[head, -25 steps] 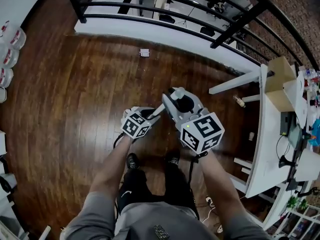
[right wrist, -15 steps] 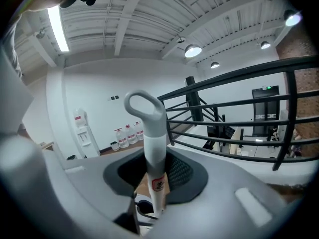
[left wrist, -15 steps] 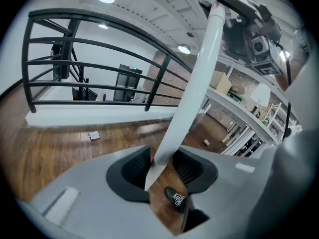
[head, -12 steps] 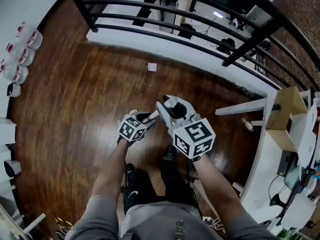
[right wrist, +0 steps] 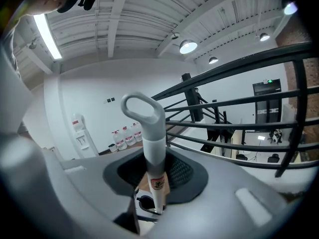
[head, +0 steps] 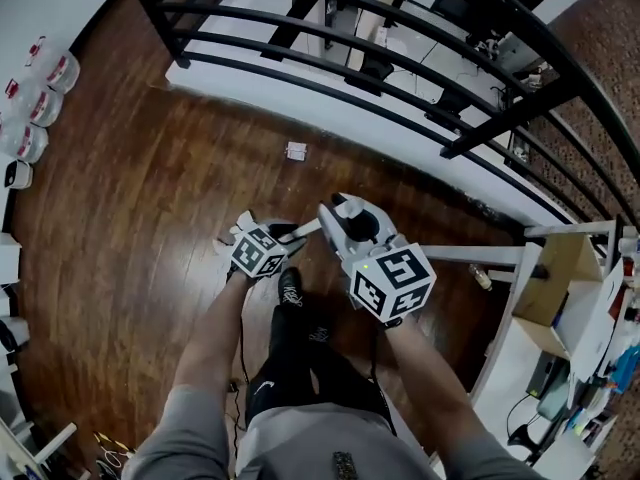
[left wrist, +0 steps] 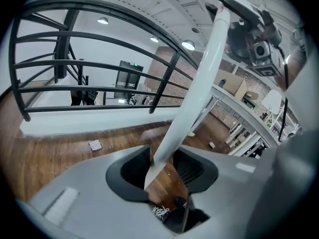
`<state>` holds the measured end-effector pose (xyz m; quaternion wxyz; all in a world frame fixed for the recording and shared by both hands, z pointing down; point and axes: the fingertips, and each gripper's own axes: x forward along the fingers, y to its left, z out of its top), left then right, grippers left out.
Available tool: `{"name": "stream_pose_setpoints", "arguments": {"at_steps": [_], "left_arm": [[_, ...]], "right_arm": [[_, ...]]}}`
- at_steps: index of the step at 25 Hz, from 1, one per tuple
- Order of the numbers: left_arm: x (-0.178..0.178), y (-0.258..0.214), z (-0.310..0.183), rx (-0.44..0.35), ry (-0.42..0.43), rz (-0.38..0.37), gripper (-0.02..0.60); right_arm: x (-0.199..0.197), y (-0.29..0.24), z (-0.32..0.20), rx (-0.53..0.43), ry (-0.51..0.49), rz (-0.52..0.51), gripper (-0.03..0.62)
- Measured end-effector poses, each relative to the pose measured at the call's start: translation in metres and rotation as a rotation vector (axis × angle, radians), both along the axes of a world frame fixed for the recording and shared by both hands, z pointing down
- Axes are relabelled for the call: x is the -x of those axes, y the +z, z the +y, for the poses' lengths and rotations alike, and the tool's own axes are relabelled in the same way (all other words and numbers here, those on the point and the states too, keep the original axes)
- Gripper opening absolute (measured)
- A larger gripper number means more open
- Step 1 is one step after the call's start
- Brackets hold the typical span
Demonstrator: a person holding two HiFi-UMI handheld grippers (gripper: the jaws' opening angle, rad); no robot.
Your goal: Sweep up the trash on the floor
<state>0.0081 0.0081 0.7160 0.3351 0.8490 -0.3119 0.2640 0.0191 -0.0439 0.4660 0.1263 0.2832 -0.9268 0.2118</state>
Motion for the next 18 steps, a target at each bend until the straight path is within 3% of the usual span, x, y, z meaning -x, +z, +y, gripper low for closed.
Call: {"name": "stream_pose_setpoints", "arguments": {"at_steps": [7, 18], "left_arm": [[0.021, -0.005, -0.084, -0.028, 0.058, 0.019, 0.146], [0.002, -0.003, -0.197, -0.063, 0.083, 0.030, 0.146]], "right_arm": [[0.024, -0.007, -0.077, -0.023, 0.060, 0.027, 0.094], [-0.001, -0.004, -0.187, -0.022, 0.136, 0.025, 0.094]]}}
